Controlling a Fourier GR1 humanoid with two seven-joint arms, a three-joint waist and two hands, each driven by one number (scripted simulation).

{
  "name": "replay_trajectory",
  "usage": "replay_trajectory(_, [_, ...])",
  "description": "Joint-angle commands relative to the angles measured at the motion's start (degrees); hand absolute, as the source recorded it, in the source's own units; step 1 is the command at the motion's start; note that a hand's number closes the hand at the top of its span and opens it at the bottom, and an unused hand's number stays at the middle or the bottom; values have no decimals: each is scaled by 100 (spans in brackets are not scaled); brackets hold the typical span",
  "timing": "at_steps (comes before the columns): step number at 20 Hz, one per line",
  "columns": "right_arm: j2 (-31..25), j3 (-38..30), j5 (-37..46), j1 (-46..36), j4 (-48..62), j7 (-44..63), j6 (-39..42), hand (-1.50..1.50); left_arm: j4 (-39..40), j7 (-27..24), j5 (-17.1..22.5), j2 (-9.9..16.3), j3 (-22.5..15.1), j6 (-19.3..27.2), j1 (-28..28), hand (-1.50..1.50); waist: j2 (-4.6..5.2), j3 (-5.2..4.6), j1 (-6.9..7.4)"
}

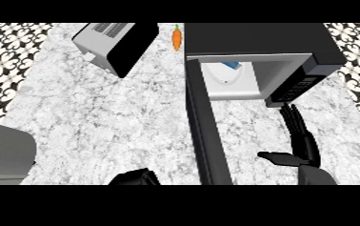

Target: Pick up the milk, place it into the microwave and close the microwave

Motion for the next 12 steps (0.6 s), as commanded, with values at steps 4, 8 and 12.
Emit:
replay_trajectory(4, [-145,242,-343,773,-1105,-274,1183,-150,660,630,-803,11,-383,-171,-786,150,-3,-4,-121])
replay_trajectory(8, [-475,245,-728,1276,-1860,117,1530,-150,1346,508,-1059,-236,-665,-366,-1095,150,19,-8,-99])
replay_trajectory(12, [-497,321,-1177,1893,-3020,603,1655,-150,1567,1033,-1161,-817,-1017,-437,-1327,150,8,-12,-117])
